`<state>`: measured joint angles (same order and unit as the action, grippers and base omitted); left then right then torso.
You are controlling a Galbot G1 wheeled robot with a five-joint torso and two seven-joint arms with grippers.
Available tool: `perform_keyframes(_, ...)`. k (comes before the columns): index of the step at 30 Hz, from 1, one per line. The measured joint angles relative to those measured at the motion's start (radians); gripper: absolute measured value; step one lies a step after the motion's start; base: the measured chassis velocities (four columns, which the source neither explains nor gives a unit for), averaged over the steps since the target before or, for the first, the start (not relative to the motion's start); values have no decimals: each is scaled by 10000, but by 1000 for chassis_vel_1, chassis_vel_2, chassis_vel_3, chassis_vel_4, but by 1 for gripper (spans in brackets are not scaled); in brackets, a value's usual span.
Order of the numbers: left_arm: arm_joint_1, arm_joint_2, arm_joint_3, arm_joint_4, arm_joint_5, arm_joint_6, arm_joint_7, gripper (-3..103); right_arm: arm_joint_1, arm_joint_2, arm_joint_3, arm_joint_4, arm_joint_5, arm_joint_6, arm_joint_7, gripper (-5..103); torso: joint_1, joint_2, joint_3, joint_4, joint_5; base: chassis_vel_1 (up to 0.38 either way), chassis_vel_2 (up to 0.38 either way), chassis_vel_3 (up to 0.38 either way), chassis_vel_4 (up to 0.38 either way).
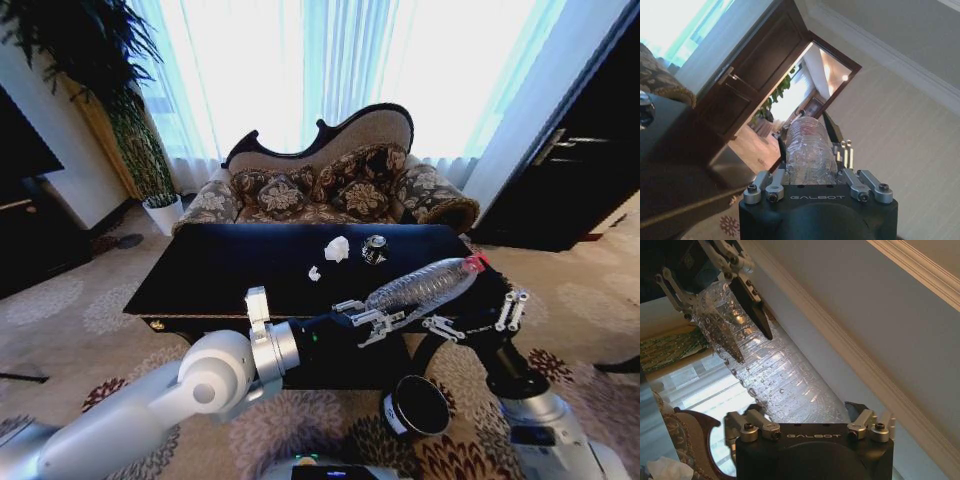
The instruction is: Move to the front of the table and place the trash on the table into the trash bin.
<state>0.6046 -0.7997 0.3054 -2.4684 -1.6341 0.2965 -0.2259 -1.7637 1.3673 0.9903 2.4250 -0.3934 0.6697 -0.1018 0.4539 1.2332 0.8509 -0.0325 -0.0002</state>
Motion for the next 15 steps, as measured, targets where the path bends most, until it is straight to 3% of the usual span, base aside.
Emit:
perform_keyframes(1,0,0,0,0,0,0,0,37,0,0,0,0,0,0,0,90,0,0,0,0,0,0,0,0,0)
perform_keyframes(4,99,30,83,-65,94,4,-50,37,9,13,-30,-39,-16,56,-102,73,0,0,0,0,0,0,0,0,0)
perform_keyframes(15,270,142,-128,-204,207,172,-44,37,12,3,-91,-29,-6,79,-141,47,0,0,0,0,0,0,0,0,0)
